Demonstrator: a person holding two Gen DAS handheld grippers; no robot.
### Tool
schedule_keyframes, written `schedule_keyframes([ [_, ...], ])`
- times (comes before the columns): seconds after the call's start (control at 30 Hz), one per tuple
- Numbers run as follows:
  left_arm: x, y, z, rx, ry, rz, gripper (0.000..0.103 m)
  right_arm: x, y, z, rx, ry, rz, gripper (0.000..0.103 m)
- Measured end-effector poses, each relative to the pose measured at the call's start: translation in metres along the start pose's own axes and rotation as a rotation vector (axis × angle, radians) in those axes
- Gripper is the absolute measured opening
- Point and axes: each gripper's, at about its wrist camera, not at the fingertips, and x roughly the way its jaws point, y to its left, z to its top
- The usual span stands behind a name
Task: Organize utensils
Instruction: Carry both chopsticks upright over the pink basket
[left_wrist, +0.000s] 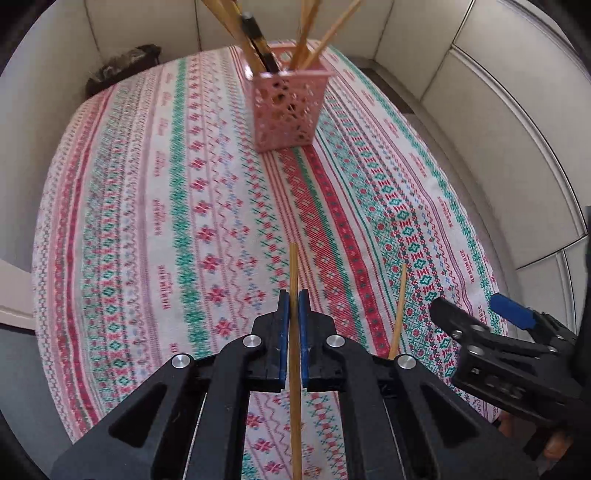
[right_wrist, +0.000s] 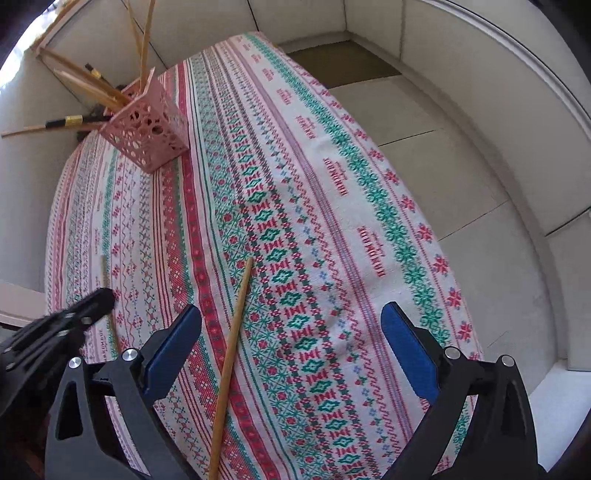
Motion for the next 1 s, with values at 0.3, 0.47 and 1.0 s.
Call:
schedule_keyframes([
  [0.3, -0.070, 0.022, -0.002, -0.023, -0.148, 0.048, 0.004, 0.025, 0.054, -0.022, -0.106, 0.053, -0.117, 0.035],
  [0.47, -0.086, 0.030, -0.011, -0.030, -0.183, 0.048, 0.004, 0.017, 0.051, -0.019, -0.047, 0.066, 0.010, 0.006],
  [1.0, -0.161, 0.020, -0.014, -0.083, -0.411, -0.036, 0.004, -0.171, 0.022, -0.031, -0.179, -0.633, 0.322, 0.007],
])
